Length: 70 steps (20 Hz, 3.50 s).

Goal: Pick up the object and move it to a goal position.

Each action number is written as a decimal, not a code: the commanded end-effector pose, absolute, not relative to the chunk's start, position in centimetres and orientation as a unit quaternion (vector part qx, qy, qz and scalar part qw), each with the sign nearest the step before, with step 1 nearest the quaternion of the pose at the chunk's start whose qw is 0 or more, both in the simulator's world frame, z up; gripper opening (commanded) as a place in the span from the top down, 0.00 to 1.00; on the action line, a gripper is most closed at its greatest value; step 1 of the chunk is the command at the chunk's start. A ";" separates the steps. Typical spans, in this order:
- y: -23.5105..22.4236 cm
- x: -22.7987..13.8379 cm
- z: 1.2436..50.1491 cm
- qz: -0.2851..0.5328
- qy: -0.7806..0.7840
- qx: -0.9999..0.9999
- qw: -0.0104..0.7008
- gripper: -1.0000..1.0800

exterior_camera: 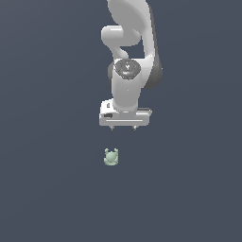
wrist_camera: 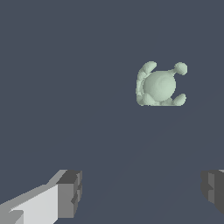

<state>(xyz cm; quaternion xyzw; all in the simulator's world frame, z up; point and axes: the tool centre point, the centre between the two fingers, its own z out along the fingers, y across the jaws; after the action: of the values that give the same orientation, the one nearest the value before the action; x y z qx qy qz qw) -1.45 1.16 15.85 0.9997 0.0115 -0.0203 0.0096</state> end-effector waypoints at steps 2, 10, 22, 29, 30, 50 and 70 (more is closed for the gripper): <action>1.2 -1.5 15.9 -0.020 0.012 1.000 0.009 0.04; 3.0 -1.5 16.9 -0.022 0.027 0.999 0.002 0.04; 1.8 0.2 15.7 -0.019 0.021 1.000 0.001 0.04; -0.7 3.3 13.2 -0.011 0.012 1.000 0.000 0.04; -1.1 3.8 12.7 -0.010 0.010 1.000 0.000 0.04; -4.6 7.0 8.4 -0.001 -0.001 1.000 0.000 0.04; -4.7 7.1 3.9 0.000 -0.001 1.000 0.000 1.00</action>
<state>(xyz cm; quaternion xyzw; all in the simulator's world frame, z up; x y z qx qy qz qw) 7.06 -4.66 3.93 1.0000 -0.0015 -0.0002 0.0000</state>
